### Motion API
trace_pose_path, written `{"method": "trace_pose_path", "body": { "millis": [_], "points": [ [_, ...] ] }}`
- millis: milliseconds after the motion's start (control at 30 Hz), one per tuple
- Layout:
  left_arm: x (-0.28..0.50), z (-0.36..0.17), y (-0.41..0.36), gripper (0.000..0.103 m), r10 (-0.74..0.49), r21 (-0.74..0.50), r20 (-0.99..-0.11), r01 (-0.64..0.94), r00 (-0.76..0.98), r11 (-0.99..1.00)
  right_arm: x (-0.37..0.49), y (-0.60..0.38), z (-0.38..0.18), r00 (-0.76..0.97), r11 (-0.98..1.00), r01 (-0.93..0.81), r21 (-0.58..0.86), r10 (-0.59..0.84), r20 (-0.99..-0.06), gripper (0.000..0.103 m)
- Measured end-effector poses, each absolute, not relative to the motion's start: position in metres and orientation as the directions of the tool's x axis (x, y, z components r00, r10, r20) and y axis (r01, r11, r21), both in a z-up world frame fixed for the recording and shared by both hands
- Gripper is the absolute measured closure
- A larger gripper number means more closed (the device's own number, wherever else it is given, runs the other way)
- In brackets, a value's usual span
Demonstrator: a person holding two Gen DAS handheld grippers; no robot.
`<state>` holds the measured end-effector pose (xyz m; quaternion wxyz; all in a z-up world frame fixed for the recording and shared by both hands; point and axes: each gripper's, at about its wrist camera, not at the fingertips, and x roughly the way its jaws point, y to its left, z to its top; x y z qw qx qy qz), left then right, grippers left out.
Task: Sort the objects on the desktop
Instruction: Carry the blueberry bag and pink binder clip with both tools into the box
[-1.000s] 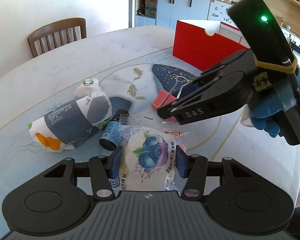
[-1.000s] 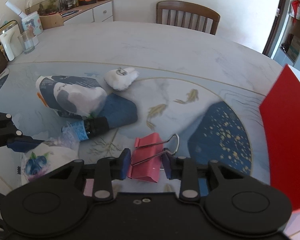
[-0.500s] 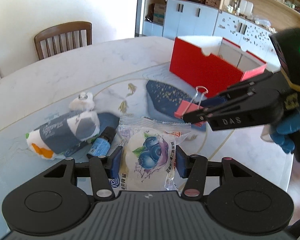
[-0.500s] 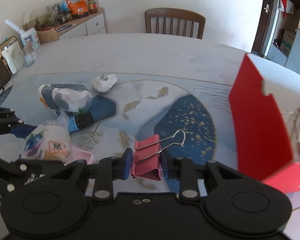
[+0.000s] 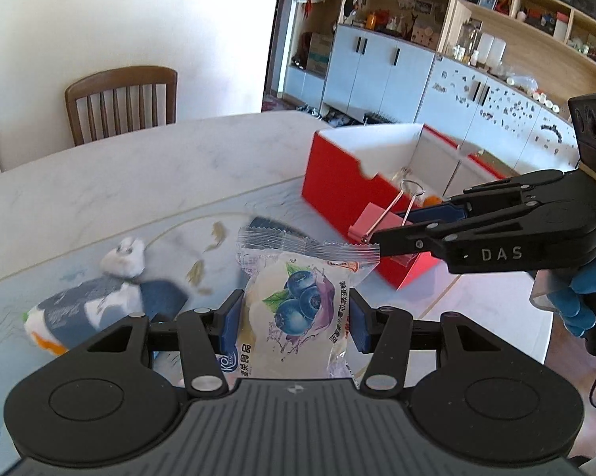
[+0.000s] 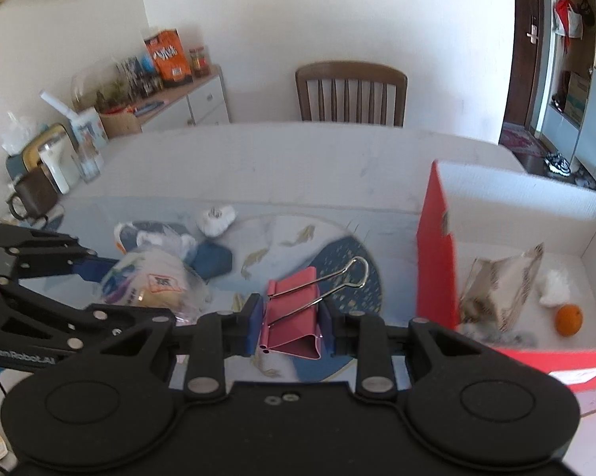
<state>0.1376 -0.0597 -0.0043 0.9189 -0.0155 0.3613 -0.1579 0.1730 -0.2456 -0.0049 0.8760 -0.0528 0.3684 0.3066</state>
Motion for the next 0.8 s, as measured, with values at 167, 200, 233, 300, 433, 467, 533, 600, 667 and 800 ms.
{"method": "trace_pose_path", "body": {
  "millis": [167, 200, 233, 300, 433, 467, 533, 600, 667, 800],
  "points": [
    [0.149, 0.008, -0.082, 0.051, -0.304, -0.142, -0.643, 0.281, 0.703, 0.949, 0.186, -0.269, 0.014, 0.557, 0.803, -0.580, 0.138, 0.515, -0.652, 0.074],
    [0.152, 0.010, -0.086, 0.051, -0.305, -0.142, -0.641, 0.282, 0.704, 0.949, 0.189, -0.275, 0.017, 0.561, 0.803, -0.579, 0.138, 0.516, -0.647, 0.074],
    [0.155, 0.011, -0.091, 0.051, -0.306, -0.141, -0.638, 0.284, 0.706, 0.948, 0.192, -0.279, 0.019, 0.564, 0.803, -0.580, 0.137, 0.516, -0.645, 0.074],
    [0.160, 0.015, -0.101, 0.051, -0.309, -0.139, -0.634, 0.288, 0.709, 0.947, 0.198, -0.289, 0.023, 0.572, 0.806, -0.577, 0.132, 0.514, -0.640, 0.074],
    [0.169, 0.020, -0.122, 0.051, -0.314, -0.132, -0.629, 0.300, 0.711, 0.945, 0.209, -0.311, 0.027, 0.581, 0.813, -0.567, 0.134, 0.510, -0.634, 0.074],
    [0.172, 0.020, -0.128, 0.051, -0.317, -0.131, -0.628, 0.305, 0.711, 0.943, 0.211, -0.317, 0.027, 0.582, 0.814, -0.565, 0.135, 0.509, -0.634, 0.074],
    [0.176, 0.022, -0.139, 0.051, -0.319, -0.125, -0.626, 0.312, 0.711, 0.942, 0.216, -0.328, 0.027, 0.589, 0.820, -0.556, 0.138, 0.505, -0.631, 0.074],
    [0.181, 0.024, -0.151, 0.051, -0.325, -0.121, -0.625, 0.323, 0.710, 0.939, 0.220, -0.339, 0.026, 0.593, 0.825, -0.548, 0.140, 0.501, -0.631, 0.074],
    [0.185, 0.026, -0.161, 0.051, -0.331, -0.116, -0.624, 0.334, 0.708, 0.935, 0.223, -0.349, 0.024, 0.597, 0.830, -0.538, 0.143, 0.496, -0.631, 0.074],
    [0.196, 0.028, -0.184, 0.051, -0.346, -0.106, -0.622, 0.362, 0.703, 0.926, 0.230, -0.372, 0.022, 0.605, 0.845, -0.515, 0.148, 0.480, -0.635, 0.074]
  ]
}}
